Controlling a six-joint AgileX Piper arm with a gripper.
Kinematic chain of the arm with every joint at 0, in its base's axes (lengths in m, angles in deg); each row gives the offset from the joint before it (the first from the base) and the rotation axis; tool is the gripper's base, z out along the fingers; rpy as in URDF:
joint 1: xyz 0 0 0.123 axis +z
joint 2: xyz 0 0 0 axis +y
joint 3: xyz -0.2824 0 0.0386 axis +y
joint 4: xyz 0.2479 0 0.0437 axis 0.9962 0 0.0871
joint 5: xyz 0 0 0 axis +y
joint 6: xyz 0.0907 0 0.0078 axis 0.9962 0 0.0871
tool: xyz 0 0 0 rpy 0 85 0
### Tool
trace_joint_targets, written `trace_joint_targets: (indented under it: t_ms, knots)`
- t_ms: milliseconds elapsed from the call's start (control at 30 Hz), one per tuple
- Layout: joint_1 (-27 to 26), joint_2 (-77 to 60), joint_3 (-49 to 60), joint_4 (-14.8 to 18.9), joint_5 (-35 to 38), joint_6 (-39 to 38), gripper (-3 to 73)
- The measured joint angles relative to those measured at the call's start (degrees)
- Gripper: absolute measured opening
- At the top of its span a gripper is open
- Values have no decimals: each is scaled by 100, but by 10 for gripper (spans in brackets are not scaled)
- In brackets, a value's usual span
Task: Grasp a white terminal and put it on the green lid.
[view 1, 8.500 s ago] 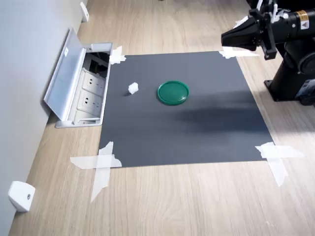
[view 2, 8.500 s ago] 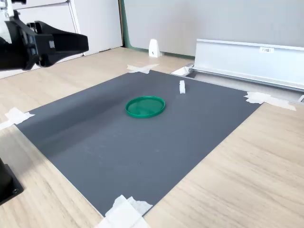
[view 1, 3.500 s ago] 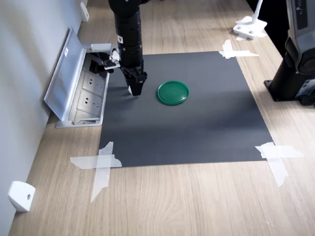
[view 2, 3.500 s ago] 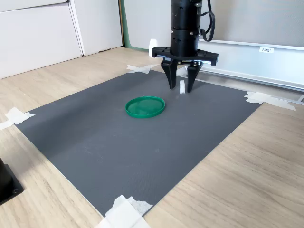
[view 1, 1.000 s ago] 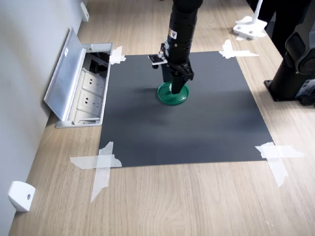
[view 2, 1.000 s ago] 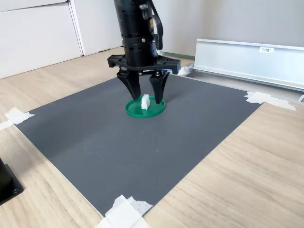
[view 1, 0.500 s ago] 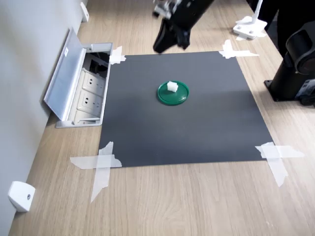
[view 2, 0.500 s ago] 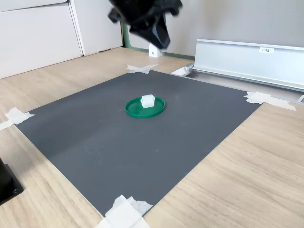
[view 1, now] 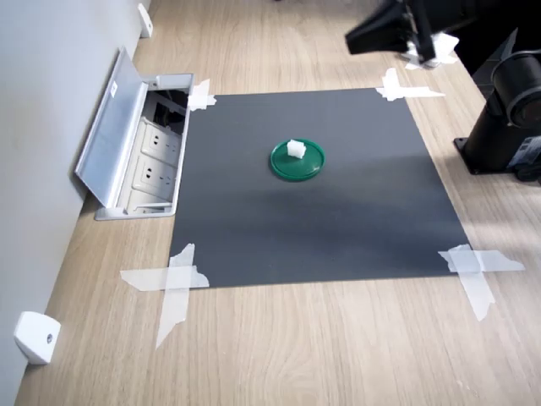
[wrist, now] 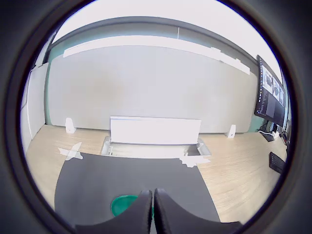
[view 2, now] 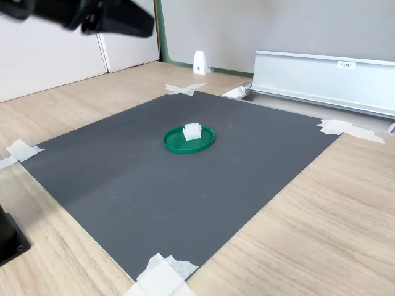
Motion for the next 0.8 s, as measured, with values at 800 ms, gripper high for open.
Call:
trace_joint_targets:
  t_ms: [800]
  knots:
    - [0, -2397, 1320, 113, 42, 90, -8]
